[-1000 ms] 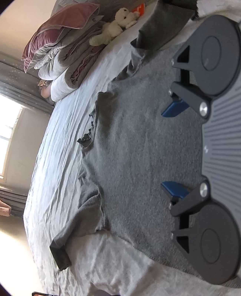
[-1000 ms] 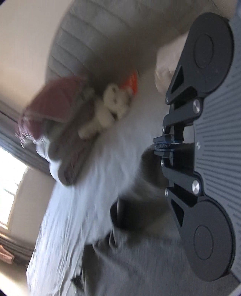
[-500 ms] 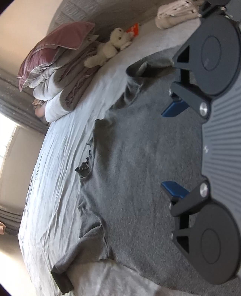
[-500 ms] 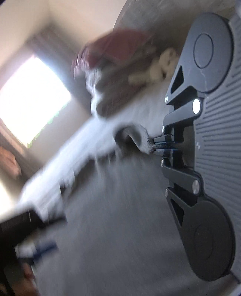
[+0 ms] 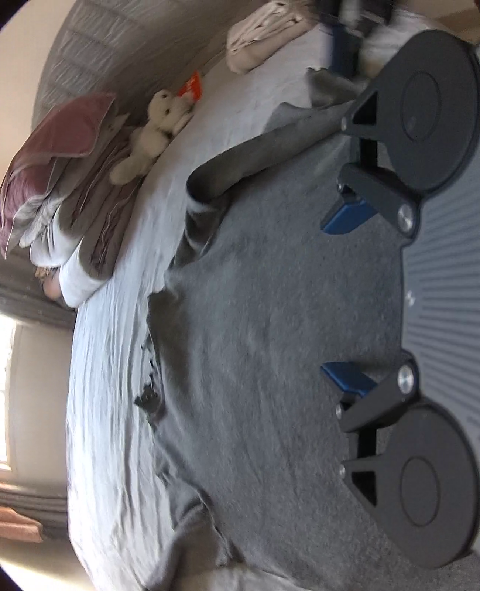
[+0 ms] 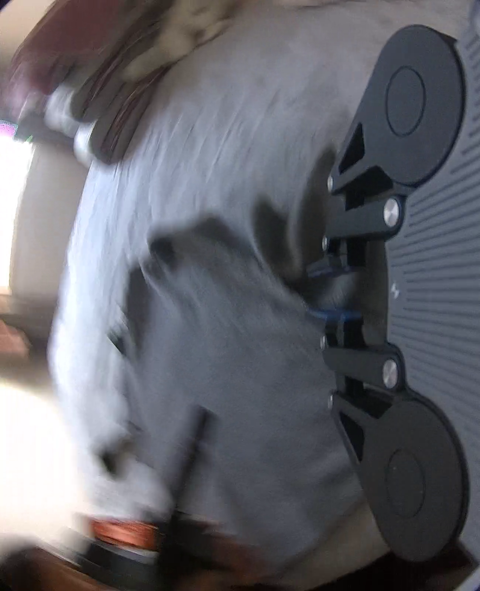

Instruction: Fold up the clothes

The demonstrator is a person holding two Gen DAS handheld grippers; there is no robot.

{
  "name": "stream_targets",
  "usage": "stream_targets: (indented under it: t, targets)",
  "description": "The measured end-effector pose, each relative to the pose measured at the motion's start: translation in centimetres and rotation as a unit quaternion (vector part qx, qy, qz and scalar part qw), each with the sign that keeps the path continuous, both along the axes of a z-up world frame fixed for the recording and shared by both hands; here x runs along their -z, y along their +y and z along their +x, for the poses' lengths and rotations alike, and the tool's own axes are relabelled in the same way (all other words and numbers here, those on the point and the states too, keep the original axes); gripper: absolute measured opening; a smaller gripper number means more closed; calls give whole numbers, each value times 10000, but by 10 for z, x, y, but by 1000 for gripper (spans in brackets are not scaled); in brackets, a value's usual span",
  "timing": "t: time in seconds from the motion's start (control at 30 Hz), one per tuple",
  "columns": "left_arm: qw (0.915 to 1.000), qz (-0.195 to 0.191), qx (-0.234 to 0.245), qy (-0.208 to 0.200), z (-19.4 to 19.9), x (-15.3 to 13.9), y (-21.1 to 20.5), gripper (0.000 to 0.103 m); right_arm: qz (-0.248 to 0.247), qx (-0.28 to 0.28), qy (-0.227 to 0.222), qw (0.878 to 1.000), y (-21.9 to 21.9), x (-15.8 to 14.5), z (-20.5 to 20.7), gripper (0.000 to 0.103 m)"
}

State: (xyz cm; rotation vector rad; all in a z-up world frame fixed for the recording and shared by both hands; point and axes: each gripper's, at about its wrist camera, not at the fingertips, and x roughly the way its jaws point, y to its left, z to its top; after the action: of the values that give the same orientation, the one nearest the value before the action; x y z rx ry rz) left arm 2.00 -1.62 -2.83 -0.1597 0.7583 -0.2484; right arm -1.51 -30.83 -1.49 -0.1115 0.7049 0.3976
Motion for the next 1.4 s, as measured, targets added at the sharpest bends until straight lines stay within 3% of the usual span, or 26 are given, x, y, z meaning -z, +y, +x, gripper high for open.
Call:
stream_targets:
  t: [0.07,0.13,0.23,0.37,0.43,0.53,0.6,0.67,0.7,0.77,0.93,1.03,1.17,1.23,1.33,1.4]
  targets:
    - [9999,-105,20,20,6,-3,-6,77,649,680,126,9955,-33,-4,9,33]
    - [9998,-186,56,11,15,-7,-16,77,1134,1382,385,9831,-62,1,19,33]
    - [9996,-223,153,-58,29,-18,-43,75,1347,2160,833,9635,-85,17,36,33]
    - [9987,-345,371,41,51,-27,-86,75,1743,2259,1285,9498,-90,30,39,34]
    - [9987,-312,376,152,60,-25,-104,75,1801,2155,1310,9508,-87,30,41,34]
    - [9993,-87,250,259,70,-15,-122,63,1886,2032,1321,9517,-81,28,40,34]
    - [9994,30,92,328,75,-7,-126,35,1852,1973,1297,9539,-82,29,43,34]
    - [9991,128,-105,390,77,-2,-125,14,1752,1831,1218,9597,-79,27,41,22]
    - [9990,126,-179,401,77,-1,-123,10,1720,1742,1203,9621,-77,28,44,11]
    - [9986,183,-290,392,73,1,-115,4,1779,1543,1226,9641,-76,27,42,11]
    - [9970,359,-504,463,65,8,-91,3,1413,877,1299,9775,-68,22,23,11]
    - [9970,257,-523,516,61,5,-82,4,1139,738,1385,9810,-63,23,14,13]
    - [9981,-57,-267,555,59,-3,-88,19,1552,1030,1383,9727,-77,22,18,26]
    - [9986,-163,-66,498,57,-9,-97,22,1848,1323,1389,9639,-86,22,23,38]
    - [9986,-253,265,389,56,-19,-116,31,2169,1672,1429,9511,-93,25,32,39]
    - [9978,-297,490,323,56,-26,-130,36,2120,1769,1475,9498,-89,29,39,39]
